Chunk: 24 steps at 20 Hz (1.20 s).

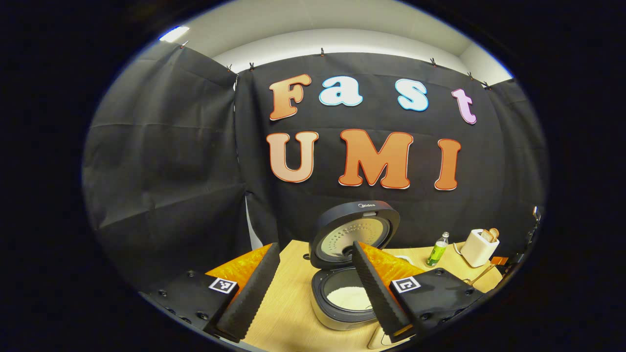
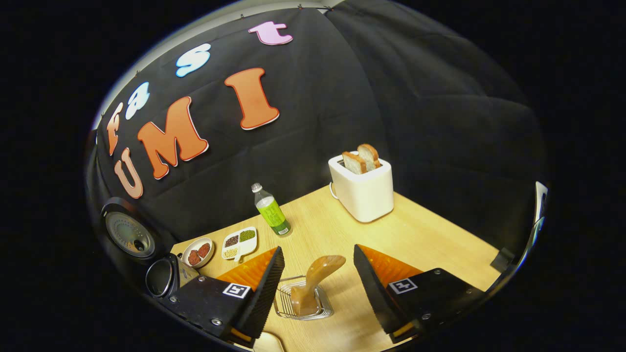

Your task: Close the left gripper, press the button to open the rice cooker; take a wooden spoon from the chopstick holder with the right hand, scoop a spoonful of rice and pour it into the rice cooker, then put the wooden spoon back into the chopstick holder.

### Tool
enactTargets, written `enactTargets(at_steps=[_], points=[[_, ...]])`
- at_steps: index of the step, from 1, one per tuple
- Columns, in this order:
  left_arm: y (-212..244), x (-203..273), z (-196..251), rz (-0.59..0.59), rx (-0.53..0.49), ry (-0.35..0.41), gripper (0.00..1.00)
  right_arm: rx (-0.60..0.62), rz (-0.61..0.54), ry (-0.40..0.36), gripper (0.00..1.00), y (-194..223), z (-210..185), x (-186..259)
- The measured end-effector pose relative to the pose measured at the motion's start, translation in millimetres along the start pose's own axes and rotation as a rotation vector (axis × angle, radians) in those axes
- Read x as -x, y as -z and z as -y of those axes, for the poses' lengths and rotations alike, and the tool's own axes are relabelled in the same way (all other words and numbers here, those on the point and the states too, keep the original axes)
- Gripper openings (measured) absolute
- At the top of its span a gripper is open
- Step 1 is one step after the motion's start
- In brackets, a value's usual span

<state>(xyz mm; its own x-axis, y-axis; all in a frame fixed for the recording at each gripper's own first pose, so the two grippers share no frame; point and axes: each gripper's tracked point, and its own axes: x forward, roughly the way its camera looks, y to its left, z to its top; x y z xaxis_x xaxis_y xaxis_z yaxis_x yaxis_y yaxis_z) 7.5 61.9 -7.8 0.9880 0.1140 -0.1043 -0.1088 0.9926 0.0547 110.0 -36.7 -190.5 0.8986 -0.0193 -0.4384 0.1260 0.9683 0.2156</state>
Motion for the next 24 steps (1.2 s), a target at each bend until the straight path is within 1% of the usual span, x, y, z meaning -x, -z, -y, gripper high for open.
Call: enactTargets(at_steps=[2, 4, 5, 8, 12, 14, 16, 18, 20, 22, 23, 24], points=[[-5.7, -4.4, 8.2, 0.011, 0.001, 0.01, 0.98, 0.046, 0.048, 0.001, 0.94, -30.3, -1.1, 16.0], [-15.7, -10.2, 16.6, 0.026, -0.002, 0.017, 0.97, 0.083, 0.091, 0.0, 0.95, -60.7, -4.9, 33.4], [-21.4, -14.4, 21.0, 0.037, 0.002, 0.017, 0.99, 0.091, 0.101, -0.016, 0.95, -71.8, -10.7, 43.7], [-42.0, -32.4, 44.1, 0.074, 0.015, 0.05, 1.0, 0.117, 0.166, -0.055, 0.95, -110.9, -27.1, 72.7], [-84.6, -70.9, 63.7, 0.105, -0.009, 0.053, 1.0, 0.209, 0.233, -0.089, 0.95, -143.0, -45.2, 103.1], [-105.5, -96.6, 73.7, 0.111, -0.002, 0.053, 1.0, 0.226, 0.259, -0.114, 0.95, -157.2, -56.3, 119.3], [-121.6, -124.2, 88.8, 0.121, 0.025, 0.088, 0.99, 0.236, 0.288, -0.121, 0.95, -165.2, -60.4, 125.9], [-124.3, -151.1, 97.0, 0.102, 0.049, 0.104, 0.98, 0.248, 0.298, -0.115, 0.95, -164.6, -60.6, 130.4], [-117.7, -175.1, 98.0, 0.084, 0.038, 0.091, 0.97, 0.254, 0.301, -0.113, 0.95, -165.2, -60.1, 131.7], [-107.4, -199.8, 93.7, 0.055, 0.004, 0.056, 0.97, 0.243, 0.291, -0.118, 0.95, -164.4, -60.6, 134.9], [-99.2, -210.2, 94.7, 0.035, -0.009, 0.056, 1.0, 0.232, 0.289, -0.125, 0.95, -164.9, -61.6, 136.9], [-91.2, -217.4, 97.8, 0.018, -0.013, 0.063, 1.0, 0.225, 0.288, -0.127, 0.95, -166.1, -61.9, 137.8]])
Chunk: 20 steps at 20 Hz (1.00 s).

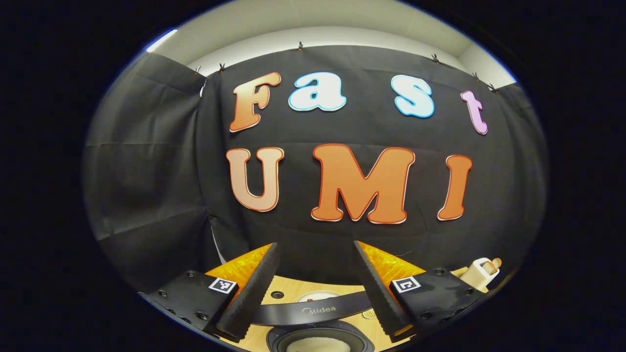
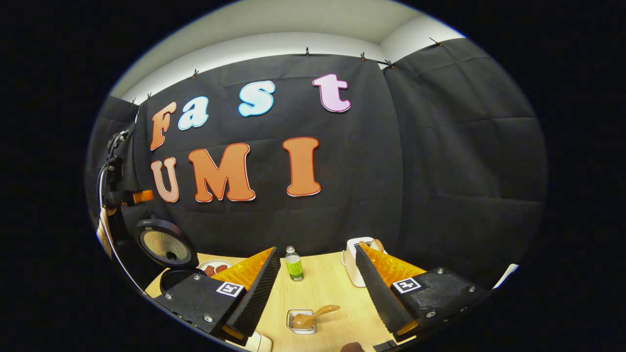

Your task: Close the left gripper, press the button to open the rice cooker; take a wooden spoon from the chopstick holder with the right hand, scoop a spoonful of rice and pour it into the rice cooker, then put the wooden spoon back into the chopstick holder.

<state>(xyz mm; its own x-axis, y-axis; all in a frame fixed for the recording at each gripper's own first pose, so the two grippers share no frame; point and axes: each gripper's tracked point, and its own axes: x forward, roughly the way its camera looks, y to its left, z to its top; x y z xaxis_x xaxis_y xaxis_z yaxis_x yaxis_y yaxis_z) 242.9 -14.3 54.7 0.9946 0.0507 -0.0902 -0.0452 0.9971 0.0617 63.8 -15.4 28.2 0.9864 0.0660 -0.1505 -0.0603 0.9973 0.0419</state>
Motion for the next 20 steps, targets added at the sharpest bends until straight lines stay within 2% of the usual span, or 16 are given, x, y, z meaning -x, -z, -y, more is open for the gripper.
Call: enactTargets(at_steps=[3, 8, 10, 20], points=[[22.5, -15.3, 8.7, -0.052, 0.026, 0.026, 0.98, -0.005, 0.016, 0.009, 0.95, -7.5, 4.8, 1.8], [62.0, -19.8, 4.7, -0.126, 0.002, 0.02, 1.0, -0.003, 0.037, 0.029, 0.95, -13.9, 11.6, 8.0], [64.3, -16.3, 4.7, -0.105, -0.012, 0.021, 0.99, -0.011, 0.033, 0.027, 0.95, -12.6, 11.6, 11.8], [92.1, 41.0, 25.6, -0.131, -0.008, 0.052, 0.99, 0.001, 0.042, 0.02, 0.95, -11.8, 19.5, 20.6]])
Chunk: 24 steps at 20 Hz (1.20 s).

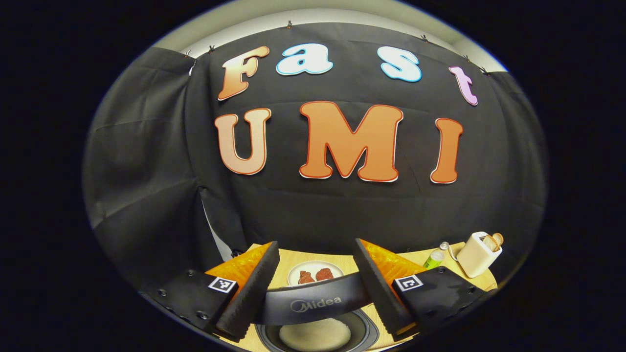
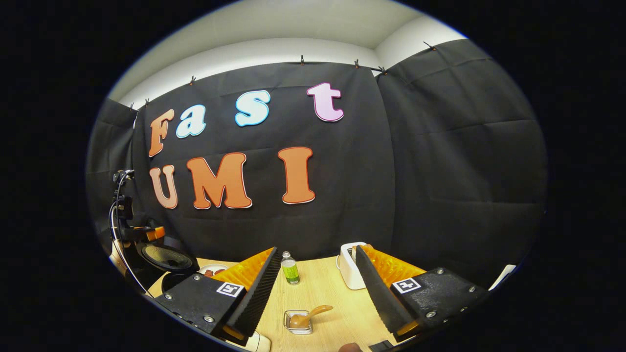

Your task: Close the left gripper, press the button to open the rice cooker; take a wooden spoon from the chopstick holder with the right hand, scoop a spoonful of rice and pour it into the rice cooker, then put the wooden spoon back into the chopstick holder.

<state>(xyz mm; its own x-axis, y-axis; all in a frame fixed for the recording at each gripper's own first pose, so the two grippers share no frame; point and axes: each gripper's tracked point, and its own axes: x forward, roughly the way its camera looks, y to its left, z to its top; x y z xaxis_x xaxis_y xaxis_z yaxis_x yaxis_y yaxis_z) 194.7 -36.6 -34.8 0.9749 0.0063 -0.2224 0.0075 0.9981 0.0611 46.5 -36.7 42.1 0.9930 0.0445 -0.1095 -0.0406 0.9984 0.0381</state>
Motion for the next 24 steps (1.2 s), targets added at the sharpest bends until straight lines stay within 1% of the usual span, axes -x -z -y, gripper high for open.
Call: enactTargets(at_steps=[2, 3, 4, 5, 8, 9, 13, 14, 15, 17, 19, 20, 21, 22, 24], points=[[15.9, 14.1, 7.0, -0.006, 0.006, 0.012, 0.98, -0.005, -0.002, -0.008, 0.95, 0.9, 1.3, 1.4], [25.0, 20.9, 10.0, -0.019, 0.01, 0.016, 1.0, -0.007, -0.004, -0.012, 0.95, 2.1, 2.1, 1.7], [35.6, 28.9, 12.8, -0.029, 0.013, 0.018, 1.0, -0.006, -0.003, -0.016, 0.95, 2.0, 3.1, 2.2], [45.3, 35.7, 15.5, -0.037, 0.02, 0.018, 0.98, -0.004, -0.002, -0.02, 0.95, 1.7, 4.2, 3.1], [68.7, 48.0, 20.5, -0.053, 0.023, 0.018, 0.98, -0.001, -0.013, -0.027, 0.95, 5.9, 10.3, 4.2], [76.8, 52.4, 22.7, -0.056, 0.028, 0.018, 1.0, -0.002, -0.017, -0.027, 0.95, 8.8, 14.4, 6.8], [117.4, 64.5, 30.2, -0.083, 0.04, 0.021, 1.0, 0.006, -0.033, -0.03, 0.95, 14.9, 23.2, 7.2], [128.4, 66.3, 30.0, -0.092, 0.04, 0.016, 0.98, 0.011, -0.032, -0.028, 0.95, 15.3, 25.2, 7.2], [137.3, 66.5, 28.8, -0.095, 0.037, 0.005, 1.0, 0.012, -0.032, -0.029, 0.95, 15.9, 26.8, 7.8], [151.4, 67.6, 30.2, -0.092, 0.021, -0.005, 1.0, 0.009, -0.041, -0.034, 0.95, 19.4, 29.1, 8.9], [158.2, 72.0, 32.4, -0.064, -0.01, -0.009, 0.99, 0.008, -0.047, -0.031, 0.95, 22.2, 33.2, 8.7], [166.0, 72.2, 32.5, -0.056, -0.011, -0.011, 1.0, 0.007, -0.052, -0.029, 0.95, 24.0, 35.0, 8.9], [171.7, 73.0, 32.8, -0.054, -0.005, -0.014, 0.98, 0.008, -0.059, -0.032, 0.95, 26.5, 35.3, 10.0], [178.7, 72.3, 33.2, -0.059, -0.008, -0.017, 0.98, 0.011, -0.063, -0.037, 0.95, 27.7, 35.5, 11.2], [193.3, 73.7, 36.2, -0.072, -0.041, -0.026, 0.98, 0.024, -0.061, -0.032, 0.95, 27.8, 40.2, 12.4]])
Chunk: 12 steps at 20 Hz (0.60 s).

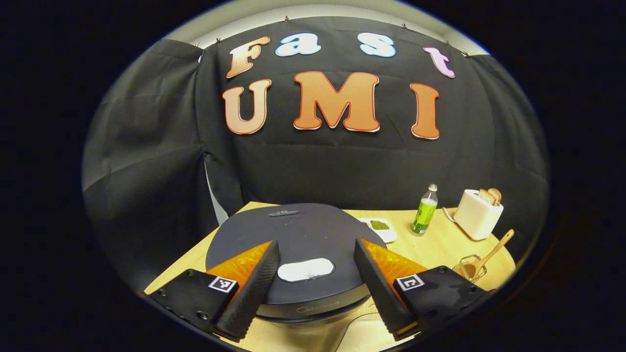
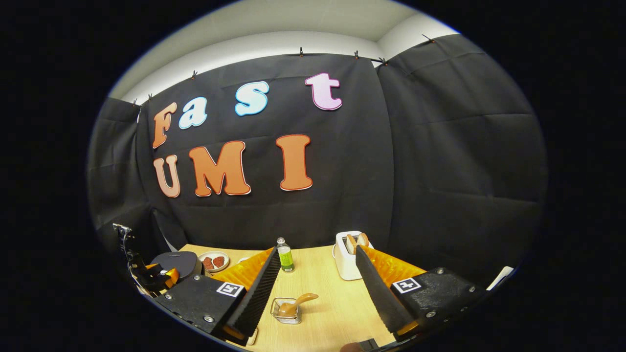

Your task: Close the left gripper, press the button to open the rice cooker; take a wooden spoon from the chopstick holder with the right hand, scoop a spoonful of rice and pour it into the rice cooker, then put the wooden spoon back into the chopstick holder.

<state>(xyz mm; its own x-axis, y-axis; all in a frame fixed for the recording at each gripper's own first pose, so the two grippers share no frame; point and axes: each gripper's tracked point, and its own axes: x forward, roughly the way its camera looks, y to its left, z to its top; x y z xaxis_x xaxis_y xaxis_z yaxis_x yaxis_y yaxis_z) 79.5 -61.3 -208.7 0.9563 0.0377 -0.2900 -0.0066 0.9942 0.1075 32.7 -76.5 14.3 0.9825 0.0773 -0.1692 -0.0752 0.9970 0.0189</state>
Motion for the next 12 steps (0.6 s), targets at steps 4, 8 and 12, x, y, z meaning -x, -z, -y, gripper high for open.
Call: enactTargets(at_steps=[4, 8, 12], points=[[9.3, 5.3, -0.1, 0.069, 0.01, -0.014, 0.99, 0.002, -0.017, 0.004, 0.95, 7.1, 5.0, 1.2], [20.3, -1.8, 3.0, 0.126, -0.02, 0.009, 0.99, 0.017, -0.041, 0.015, 0.95, 16.4, 13.8, 1.2], [15.9, 1.9, 3.5, 0.123, -0.03, 0.008, 0.99, 0.012, -0.048, 0.021, 0.95, 19.1, 17.7, 2.1]])
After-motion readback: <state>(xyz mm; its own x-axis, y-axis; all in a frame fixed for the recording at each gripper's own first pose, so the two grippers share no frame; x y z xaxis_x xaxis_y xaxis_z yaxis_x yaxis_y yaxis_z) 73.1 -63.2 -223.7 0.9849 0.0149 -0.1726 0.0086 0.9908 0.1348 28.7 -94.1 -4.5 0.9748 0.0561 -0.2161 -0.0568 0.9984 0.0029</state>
